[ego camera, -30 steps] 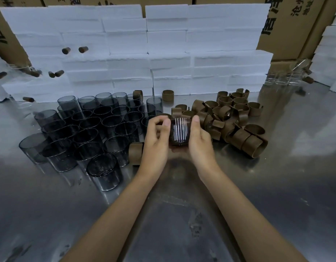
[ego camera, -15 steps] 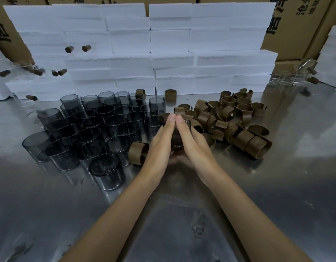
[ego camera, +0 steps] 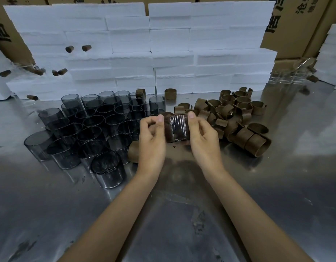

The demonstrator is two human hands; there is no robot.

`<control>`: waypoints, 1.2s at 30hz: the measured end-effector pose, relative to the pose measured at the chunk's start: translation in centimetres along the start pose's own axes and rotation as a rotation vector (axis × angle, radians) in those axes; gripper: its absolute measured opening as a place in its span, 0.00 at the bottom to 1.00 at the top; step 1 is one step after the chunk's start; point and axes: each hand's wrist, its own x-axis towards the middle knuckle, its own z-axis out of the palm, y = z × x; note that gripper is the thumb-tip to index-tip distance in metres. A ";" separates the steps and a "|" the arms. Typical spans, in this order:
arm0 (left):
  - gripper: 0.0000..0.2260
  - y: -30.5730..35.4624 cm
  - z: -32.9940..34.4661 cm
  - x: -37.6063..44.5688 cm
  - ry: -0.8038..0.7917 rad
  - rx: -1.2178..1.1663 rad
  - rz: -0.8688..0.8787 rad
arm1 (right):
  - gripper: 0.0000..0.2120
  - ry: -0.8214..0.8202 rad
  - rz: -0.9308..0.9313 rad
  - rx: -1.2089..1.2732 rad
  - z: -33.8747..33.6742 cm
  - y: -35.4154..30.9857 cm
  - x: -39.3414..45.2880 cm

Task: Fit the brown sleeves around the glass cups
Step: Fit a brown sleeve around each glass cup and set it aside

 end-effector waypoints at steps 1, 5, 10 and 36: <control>0.08 0.0 0.0 0.0 0.015 0.002 -0.009 | 0.15 -0.019 0.023 0.021 0.0 -0.1 0.0; 0.17 0.2 0.4 -0.7 -0.057 -0.019 -0.106 | 0.27 -0.197 0.172 0.125 -0.1 -0.2 -0.1; 0.20 0.2 0.5 -1.2 -0.193 -0.086 -0.162 | 0.22 -0.349 0.140 0.101 -0.1 0.1 -0.3; 0.16 0.6 -0.3 0.0 -0.229 -0.043 -0.072 | 0.21 -0.310 0.460 0.676 -1.3 -0.7 0.6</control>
